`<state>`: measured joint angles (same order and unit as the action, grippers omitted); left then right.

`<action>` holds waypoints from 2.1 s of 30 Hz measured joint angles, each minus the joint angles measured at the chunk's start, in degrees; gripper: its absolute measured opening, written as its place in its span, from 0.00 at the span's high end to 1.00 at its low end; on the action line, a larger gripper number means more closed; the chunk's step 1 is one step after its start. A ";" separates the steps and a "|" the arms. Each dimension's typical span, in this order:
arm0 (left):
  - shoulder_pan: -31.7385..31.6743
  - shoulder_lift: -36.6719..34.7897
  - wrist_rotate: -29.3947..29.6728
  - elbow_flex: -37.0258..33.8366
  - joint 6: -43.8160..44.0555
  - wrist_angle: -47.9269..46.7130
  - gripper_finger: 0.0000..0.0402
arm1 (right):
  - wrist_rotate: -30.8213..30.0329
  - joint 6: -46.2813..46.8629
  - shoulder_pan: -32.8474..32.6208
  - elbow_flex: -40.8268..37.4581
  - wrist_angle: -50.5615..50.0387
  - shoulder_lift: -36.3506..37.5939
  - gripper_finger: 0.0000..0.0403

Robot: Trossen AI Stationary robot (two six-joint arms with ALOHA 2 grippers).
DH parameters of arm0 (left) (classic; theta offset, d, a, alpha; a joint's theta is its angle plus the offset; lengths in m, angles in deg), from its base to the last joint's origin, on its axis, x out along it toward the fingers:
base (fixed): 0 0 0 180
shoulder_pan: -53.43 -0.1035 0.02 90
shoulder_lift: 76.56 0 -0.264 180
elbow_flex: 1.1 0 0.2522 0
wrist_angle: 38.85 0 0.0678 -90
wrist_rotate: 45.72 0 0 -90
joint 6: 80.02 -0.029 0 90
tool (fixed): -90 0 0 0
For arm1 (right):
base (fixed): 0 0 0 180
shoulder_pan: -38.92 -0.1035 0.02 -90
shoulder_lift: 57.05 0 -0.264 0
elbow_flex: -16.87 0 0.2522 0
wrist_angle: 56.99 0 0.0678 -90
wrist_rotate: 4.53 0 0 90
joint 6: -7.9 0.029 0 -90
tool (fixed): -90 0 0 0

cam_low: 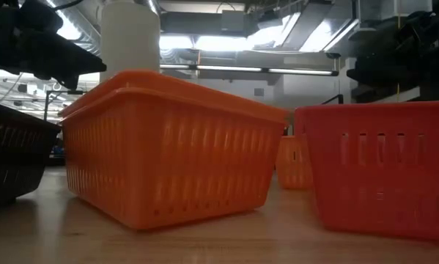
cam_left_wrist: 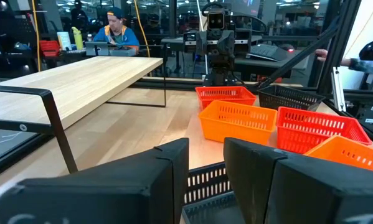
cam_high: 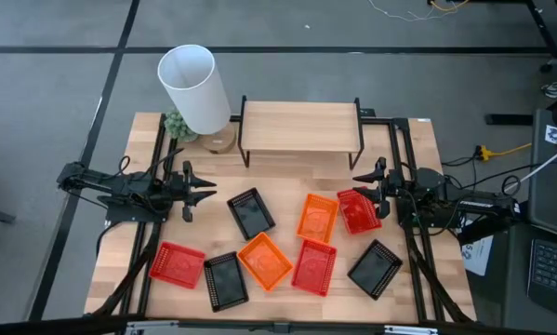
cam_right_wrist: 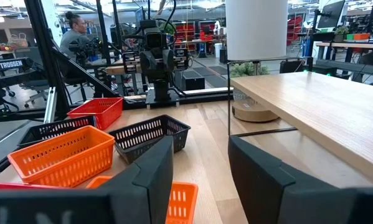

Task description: Stack baskets on shelf by color

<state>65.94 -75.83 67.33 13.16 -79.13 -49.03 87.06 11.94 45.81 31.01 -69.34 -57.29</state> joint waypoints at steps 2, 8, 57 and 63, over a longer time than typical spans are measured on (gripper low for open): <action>-0.01 0.00 -0.02 0.00 0.00 0.00 0.77 | -0.01 0.00 0.00 0.00 0.00 0.00 0.61; -0.01 0.00 -0.01 -0.01 0.00 -0.01 0.77 | -0.02 0.01 0.01 0.02 0.02 0.01 0.61; 0.00 0.00 -0.01 -0.01 0.00 0.01 0.77 | 1.09 15.13 -0.01 0.00 0.24 -0.01 0.61; -0.01 0.00 -0.02 -0.01 0.00 0.01 0.77 | 1.12 13.24 -0.03 0.00 0.24 -0.01 0.61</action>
<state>65.93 -75.83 67.31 13.15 -79.13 -49.02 88.17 25.18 45.78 31.01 -69.10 -57.30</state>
